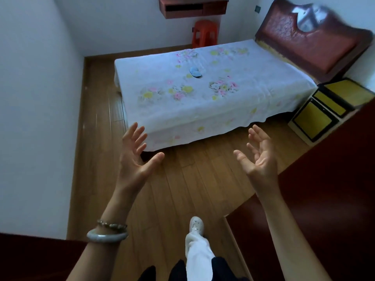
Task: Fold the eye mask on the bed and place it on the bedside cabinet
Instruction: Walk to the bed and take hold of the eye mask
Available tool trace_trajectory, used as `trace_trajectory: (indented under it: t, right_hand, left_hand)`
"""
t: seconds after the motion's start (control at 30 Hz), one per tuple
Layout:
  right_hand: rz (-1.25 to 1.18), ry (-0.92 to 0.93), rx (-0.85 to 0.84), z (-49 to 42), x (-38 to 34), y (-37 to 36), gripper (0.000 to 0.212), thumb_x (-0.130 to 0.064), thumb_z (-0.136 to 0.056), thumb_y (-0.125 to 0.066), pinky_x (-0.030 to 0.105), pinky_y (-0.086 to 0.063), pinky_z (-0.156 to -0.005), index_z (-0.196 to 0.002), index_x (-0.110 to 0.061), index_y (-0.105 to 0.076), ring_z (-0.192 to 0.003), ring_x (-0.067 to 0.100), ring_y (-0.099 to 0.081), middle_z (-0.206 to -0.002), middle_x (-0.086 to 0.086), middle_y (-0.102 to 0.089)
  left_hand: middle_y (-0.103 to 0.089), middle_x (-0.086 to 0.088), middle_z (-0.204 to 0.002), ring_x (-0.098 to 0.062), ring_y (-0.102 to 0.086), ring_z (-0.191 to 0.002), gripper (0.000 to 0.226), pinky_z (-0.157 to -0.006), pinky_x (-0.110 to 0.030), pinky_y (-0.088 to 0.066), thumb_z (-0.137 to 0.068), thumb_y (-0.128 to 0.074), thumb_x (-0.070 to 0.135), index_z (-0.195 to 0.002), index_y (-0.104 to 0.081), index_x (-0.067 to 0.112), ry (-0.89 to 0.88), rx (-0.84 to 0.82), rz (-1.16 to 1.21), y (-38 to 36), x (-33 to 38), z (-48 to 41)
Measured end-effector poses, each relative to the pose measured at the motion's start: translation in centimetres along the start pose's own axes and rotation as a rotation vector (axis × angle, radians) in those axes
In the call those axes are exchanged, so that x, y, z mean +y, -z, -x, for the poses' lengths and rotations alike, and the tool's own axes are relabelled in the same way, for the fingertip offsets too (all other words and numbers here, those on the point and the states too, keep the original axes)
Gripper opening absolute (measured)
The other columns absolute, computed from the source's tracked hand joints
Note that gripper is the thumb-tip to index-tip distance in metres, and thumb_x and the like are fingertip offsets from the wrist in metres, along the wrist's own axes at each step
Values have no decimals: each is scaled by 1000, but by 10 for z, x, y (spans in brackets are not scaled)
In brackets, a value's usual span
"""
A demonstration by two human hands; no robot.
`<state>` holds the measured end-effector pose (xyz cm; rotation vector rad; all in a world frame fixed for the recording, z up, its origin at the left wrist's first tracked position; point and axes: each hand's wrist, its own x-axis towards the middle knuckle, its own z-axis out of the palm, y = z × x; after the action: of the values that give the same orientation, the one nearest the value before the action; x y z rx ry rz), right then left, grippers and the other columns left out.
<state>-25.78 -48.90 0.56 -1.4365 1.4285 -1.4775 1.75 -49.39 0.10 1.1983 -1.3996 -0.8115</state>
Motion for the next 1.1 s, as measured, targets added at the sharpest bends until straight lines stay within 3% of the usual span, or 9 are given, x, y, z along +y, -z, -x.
trace_trajectory:
  t: [0.33, 0.5, 0.63, 0.8, 1.1]
  right_hand:
    - [-28, -21, -55, -187, 45, -19, 65, -4, -81, -68, 30, -36, -108, -132, -30, -38, -127, 4, -42, -134, -4, -47]
    - [-44, -58, -49, -258, 71, -35, 64, -6, -81, -68, 24, -36, -104, -133, -28, -39, -126, -1, -42, -135, -7, -46]
    - [-48, -86, -24, -317, 97, -55, 64, -5, -81, -67, 28, -36, -106, -135, -23, -38, -127, 1, -42, -134, -8, -47]
    - [-26, -82, -8, -409, 131, -77, 66, -8, -81, -68, 24, -37, -104, -134, -32, -38, -126, -1, -42, -135, -11, -46]
    - [1, -92, 40, -586, 156, -121, 65, -12, -79, -70, 17, -38, -100, -134, -31, -39, -125, -2, -42, -133, -14, -47]
  left_hand:
    - [-40, -2, -145, -9, -44, -130, 88, -107, -36, -40, -73, -75, 20, -144, -24, 24, -6, 24, 13, -67, -36, -169]
    - [-41, 1, -144, -11, -45, -130, 88, -107, -36, -39, -72, -74, 18, -144, -25, 23, 21, 35, 65, -85, -57, -240]
    - [-41, 1, -144, -11, -45, -130, 87, -107, -37, -39, -72, -74, 17, -144, -25, 22, 27, 35, 66, -97, -82, -305]
    - [-41, -4, -145, -12, -45, -130, 88, -107, -36, -39, -72, -75, 18, -144, -25, 19, 19, 14, 74, -118, -119, -407]
    - [-44, 9, -139, -6, -46, -128, 87, -105, -29, -40, -73, -77, 18, -144, -27, 22, 30, -98, 69, -159, -161, -602]
